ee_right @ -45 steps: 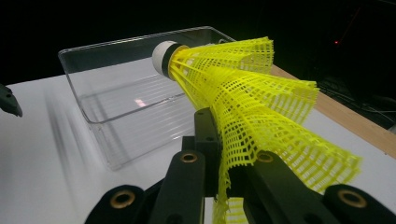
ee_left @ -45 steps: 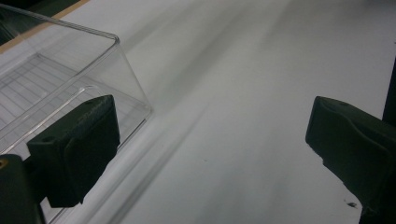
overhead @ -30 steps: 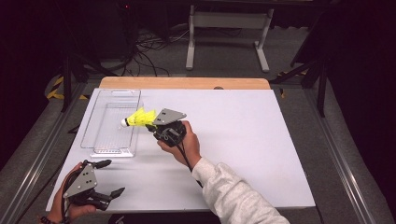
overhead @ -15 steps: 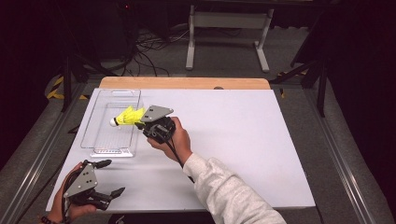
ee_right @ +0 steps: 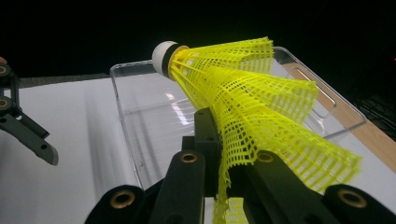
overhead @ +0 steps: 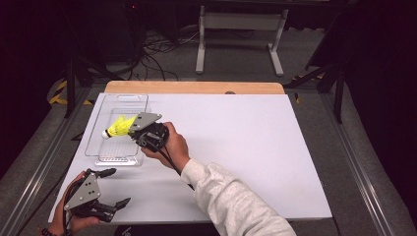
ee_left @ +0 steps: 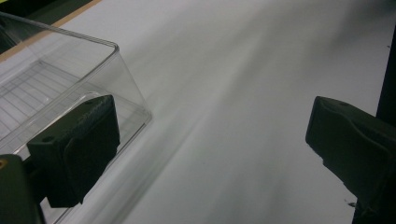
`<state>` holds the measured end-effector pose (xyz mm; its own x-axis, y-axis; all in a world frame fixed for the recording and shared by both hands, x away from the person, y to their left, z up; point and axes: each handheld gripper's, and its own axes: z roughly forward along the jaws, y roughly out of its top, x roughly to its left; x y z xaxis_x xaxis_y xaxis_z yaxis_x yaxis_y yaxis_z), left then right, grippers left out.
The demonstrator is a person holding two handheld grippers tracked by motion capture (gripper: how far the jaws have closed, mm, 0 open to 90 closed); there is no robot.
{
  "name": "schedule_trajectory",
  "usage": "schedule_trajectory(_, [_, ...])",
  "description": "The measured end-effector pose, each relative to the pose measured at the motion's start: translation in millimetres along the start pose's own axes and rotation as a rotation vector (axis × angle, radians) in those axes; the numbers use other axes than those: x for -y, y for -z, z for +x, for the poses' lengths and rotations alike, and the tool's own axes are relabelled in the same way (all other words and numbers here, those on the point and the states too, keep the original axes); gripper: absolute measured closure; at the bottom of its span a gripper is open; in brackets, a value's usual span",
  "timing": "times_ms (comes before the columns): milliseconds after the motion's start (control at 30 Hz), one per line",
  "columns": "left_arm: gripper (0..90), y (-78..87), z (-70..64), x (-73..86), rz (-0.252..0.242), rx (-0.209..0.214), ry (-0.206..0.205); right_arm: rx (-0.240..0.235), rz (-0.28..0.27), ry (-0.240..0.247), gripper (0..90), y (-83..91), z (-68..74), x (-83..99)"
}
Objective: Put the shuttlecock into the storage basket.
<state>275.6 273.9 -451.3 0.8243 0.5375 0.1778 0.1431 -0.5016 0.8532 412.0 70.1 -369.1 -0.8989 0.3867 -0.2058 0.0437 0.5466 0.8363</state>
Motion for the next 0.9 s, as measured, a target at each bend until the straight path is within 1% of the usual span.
schedule_trajectory(233, [3.8, -0.3, 0.5, 0.4, -0.001, 0.003, -0.002, -0.038, 0.057, 0.042, 88.2, -16.6, 6.7, -7.4])
schedule_trajectory(333, [3.8, -0.2, 0.4, 0.2, 0.001, 0.004, -0.004, -0.049, 0.067, 0.042, 88.1, -19.9, 6.7, -9.7])
schedule_trajectory(367, [3.8, -0.3, 0.4, 0.3, 0.0, 0.005, -0.003, -0.063, 0.085, 0.049, 88.1, -25.6, 7.1, -10.4])
schedule_trajectory(567, [3.8, -1.0, -0.2, 0.3, 0.0, 0.008, -0.001, -0.089, 0.125, 0.058, 88.1, -37.3, 7.9, -8.5])
schedule_trajectory(667, [3.8, -1.1, -0.2, 0.3, 0.0, 0.009, -0.001, -0.101, 0.158, 0.068, 88.0, -44.6, 9.7, -7.0])
schedule_trajectory(900, [3.8, -1.1, 0.1, 0.3, 0.002, 0.01, -0.005, -0.125, 0.195, 0.087, 87.9, -52.8, 11.9, -6.5])
